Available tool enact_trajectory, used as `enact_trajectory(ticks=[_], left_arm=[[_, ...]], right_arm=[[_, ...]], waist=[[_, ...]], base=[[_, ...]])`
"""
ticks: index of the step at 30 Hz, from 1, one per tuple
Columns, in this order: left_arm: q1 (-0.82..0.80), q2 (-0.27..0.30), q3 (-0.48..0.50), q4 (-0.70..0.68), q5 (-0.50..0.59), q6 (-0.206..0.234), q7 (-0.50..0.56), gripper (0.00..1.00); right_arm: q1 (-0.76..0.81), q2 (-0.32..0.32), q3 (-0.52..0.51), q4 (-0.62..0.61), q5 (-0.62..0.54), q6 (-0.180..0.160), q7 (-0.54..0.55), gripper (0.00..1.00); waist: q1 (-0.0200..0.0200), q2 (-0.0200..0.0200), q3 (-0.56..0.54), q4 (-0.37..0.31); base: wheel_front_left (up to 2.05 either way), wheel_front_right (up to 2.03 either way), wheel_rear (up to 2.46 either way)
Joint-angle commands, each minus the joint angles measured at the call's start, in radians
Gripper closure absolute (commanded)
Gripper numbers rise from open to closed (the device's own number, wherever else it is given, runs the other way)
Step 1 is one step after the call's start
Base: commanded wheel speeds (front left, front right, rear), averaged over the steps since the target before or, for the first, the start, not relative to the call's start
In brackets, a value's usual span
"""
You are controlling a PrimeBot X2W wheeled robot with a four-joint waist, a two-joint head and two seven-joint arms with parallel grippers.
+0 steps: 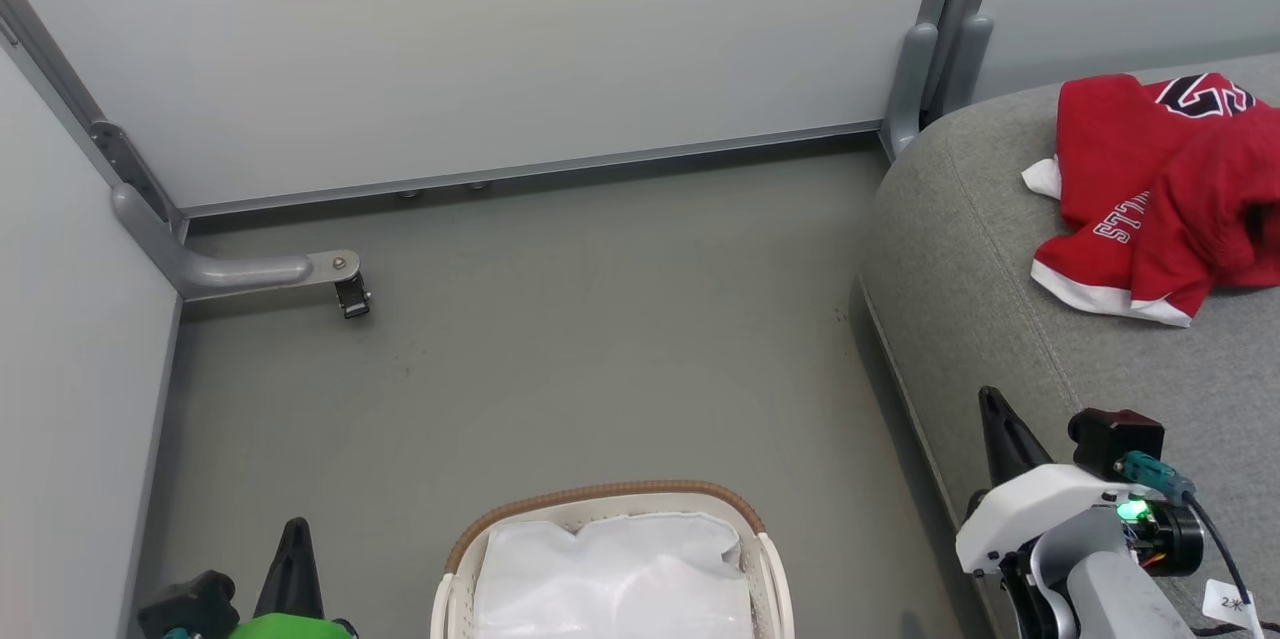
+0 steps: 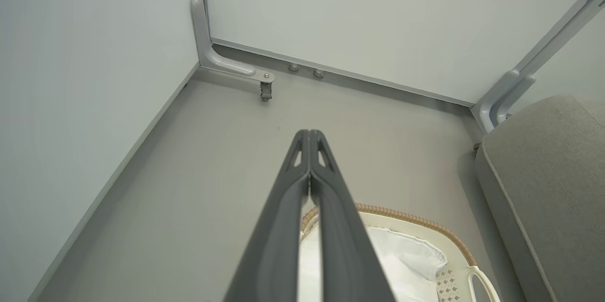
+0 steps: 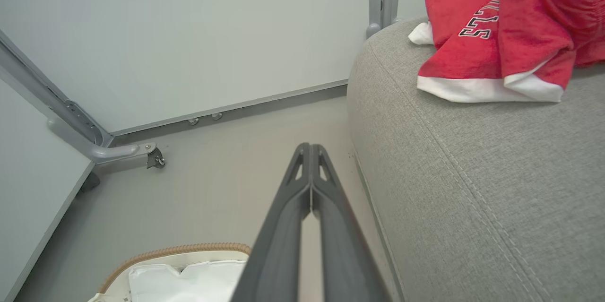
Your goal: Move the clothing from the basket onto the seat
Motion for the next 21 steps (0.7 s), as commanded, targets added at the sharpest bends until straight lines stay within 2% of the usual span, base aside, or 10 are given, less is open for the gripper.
enact_trajectory(ticks=[1,21], left_arm=[[-0.019,0.004,0.006,-0.025,-0.047,0.0,0.008,1.0],[-0.042,0.006,0.012,-0.086,-0.366,-0.001,0.089,1.0]], right_arm=[[-0.01,-0.005,-0.006,-0.028,0.048,0.0,0.009,1.0],[0.031,-0.008,-0.025,-0.114,0.387,0.0,0.086,1.0]], waist=[[0.0001,0.0,0.0,0.0],[0.0001,0.0,-0.003,0.002]], base=[[0.0,0.0,0.0],[0.0,0.0,0.0]])
